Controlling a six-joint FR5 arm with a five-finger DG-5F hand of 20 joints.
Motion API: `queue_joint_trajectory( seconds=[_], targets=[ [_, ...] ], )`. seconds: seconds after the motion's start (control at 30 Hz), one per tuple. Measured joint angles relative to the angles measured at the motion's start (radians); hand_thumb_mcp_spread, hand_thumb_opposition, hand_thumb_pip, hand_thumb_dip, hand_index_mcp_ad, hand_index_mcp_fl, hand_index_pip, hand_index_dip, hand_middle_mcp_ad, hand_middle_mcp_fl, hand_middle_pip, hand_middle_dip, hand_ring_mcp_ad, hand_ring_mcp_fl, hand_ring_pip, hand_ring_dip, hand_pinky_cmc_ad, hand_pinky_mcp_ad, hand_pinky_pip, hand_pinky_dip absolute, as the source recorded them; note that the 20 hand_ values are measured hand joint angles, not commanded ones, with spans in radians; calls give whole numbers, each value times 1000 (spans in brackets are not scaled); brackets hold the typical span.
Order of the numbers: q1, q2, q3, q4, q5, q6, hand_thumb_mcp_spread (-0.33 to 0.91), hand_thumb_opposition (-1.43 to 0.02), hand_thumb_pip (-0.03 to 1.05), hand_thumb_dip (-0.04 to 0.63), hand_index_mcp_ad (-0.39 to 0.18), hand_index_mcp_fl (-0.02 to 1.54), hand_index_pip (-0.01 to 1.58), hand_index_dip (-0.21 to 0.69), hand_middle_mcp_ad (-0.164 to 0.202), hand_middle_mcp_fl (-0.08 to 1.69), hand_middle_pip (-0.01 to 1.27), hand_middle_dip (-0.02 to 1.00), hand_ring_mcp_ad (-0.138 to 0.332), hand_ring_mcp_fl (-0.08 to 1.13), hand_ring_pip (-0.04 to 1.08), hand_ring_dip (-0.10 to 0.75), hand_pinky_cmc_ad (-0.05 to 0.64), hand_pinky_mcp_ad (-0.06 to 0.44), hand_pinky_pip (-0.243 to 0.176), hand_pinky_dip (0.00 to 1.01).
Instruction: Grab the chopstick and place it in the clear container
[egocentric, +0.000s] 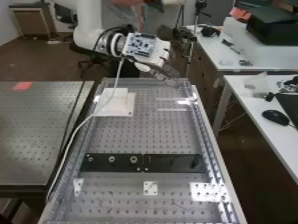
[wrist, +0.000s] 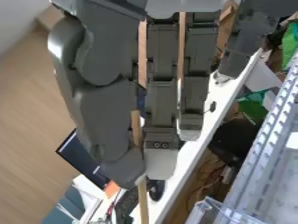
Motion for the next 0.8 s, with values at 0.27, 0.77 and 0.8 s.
queue_joint_trajectory(
  seconds=[0.27,0.77,0.8],
  targets=[
    [-5,10,-1,16,-11,-75,738,-1084,412,278,-93,1421,140,431,72,1504,234,611,84,897,105,370,311,279,51,178],
    [-19,8,37,-16,-85,-325,738,-1084,412,278,-99,1417,140,435,72,1504,234,611,84,894,105,370,314,279,51,178],
    [-20,7,40,-19,-90,-342,738,-1084,412,278,-101,1421,140,435,72,1504,234,611,86,894,105,370,314,279,51,178]
  ],
)
